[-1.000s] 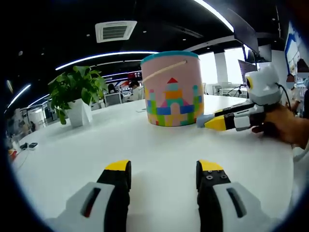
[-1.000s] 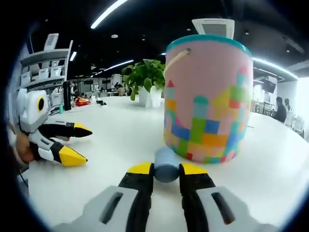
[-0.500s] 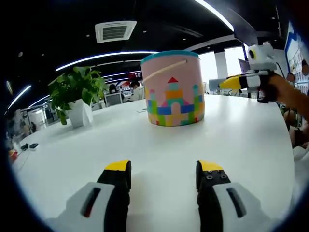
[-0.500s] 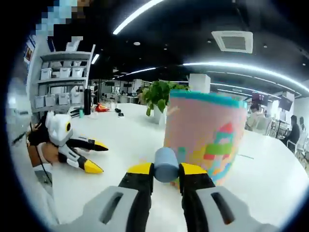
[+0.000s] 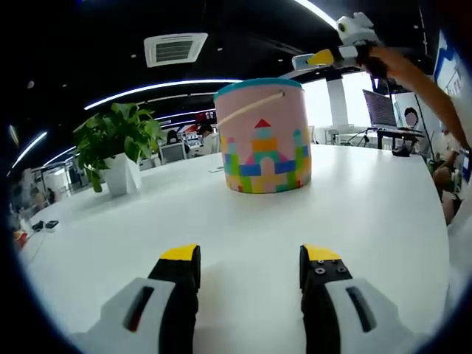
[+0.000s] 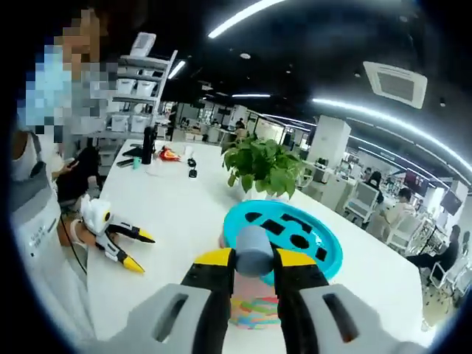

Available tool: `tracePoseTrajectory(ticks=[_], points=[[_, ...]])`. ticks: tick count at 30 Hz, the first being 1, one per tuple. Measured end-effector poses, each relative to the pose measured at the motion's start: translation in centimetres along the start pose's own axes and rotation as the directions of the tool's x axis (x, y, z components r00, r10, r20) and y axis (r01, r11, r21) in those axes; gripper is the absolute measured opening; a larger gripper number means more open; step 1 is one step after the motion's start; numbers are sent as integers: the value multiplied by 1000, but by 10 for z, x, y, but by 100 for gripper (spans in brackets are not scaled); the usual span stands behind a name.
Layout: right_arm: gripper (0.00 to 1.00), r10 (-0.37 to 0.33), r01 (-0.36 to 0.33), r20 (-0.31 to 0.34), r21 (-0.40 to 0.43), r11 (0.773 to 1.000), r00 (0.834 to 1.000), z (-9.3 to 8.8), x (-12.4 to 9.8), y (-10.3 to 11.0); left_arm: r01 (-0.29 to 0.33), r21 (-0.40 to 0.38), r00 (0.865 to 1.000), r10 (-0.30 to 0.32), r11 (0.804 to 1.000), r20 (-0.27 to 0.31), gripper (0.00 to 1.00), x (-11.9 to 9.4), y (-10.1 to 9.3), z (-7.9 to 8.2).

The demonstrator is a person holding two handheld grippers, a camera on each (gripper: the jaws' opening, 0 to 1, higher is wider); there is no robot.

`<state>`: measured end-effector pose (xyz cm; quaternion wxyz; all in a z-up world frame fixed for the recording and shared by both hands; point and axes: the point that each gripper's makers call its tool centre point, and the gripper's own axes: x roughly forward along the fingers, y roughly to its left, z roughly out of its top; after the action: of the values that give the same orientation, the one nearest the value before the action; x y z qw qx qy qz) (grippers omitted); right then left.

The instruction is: Arrange the toys in the designated storage area by placing each visible toy with the group until no toy remains scattered across the table.

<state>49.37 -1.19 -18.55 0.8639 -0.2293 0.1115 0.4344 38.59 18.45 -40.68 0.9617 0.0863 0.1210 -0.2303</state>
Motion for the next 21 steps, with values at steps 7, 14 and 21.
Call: tracePoseTrajectory(ticks=[7,14,21], points=[[20,32,-50,-169,-98,994,985,-2,30,-39,-2,-5,1000,2,1000,5,55,-1,1,0],[20,50,-99,-314,-142,985,948,-9,55,-64,1,-9,1000,-1,1000,9,55,-1,1,1],[20,87,-157,-390,-152,976,917,-11,70,-67,1,-13,1000,-1,1000,12,55,-1,1,1]])
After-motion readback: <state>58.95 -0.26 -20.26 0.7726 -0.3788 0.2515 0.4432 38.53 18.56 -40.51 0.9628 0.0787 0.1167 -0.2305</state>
